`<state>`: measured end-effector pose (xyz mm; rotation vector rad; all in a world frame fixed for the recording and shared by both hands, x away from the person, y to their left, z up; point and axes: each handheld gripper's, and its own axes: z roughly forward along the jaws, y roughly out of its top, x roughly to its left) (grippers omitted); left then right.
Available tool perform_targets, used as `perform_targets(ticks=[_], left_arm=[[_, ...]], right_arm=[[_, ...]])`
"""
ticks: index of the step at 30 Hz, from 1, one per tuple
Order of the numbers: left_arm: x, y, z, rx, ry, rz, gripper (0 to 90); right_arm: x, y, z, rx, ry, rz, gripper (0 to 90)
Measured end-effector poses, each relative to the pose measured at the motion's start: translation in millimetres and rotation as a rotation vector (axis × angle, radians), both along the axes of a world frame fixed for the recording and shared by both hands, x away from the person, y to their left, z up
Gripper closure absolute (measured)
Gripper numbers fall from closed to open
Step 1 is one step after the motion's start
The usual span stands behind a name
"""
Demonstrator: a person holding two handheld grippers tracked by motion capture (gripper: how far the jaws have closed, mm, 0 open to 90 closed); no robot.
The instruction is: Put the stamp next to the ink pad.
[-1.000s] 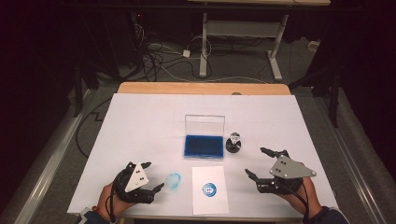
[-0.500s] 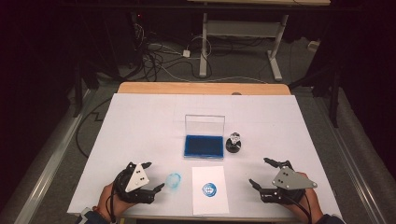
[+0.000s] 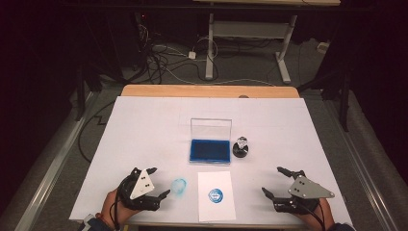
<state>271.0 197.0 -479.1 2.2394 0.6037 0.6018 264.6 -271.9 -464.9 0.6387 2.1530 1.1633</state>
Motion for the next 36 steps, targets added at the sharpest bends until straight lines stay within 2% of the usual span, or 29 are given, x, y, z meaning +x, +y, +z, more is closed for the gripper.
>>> perform_targets(ticks=[11, 36], left_arm=[[-0.8, 0.6, -0.6, 0.005, 0.0, -0.007, 17.3], [-0.3, -0.4, -1.4, 0.008, 0.005, -0.006, 17.4]], right_arm=[[-4.1, 5.1, 4.8, -0.006, -0.037, 0.012, 19.5], [-5.7, 7.5, 4.9, -0.004, -0.035, 0.031, 19.5]])
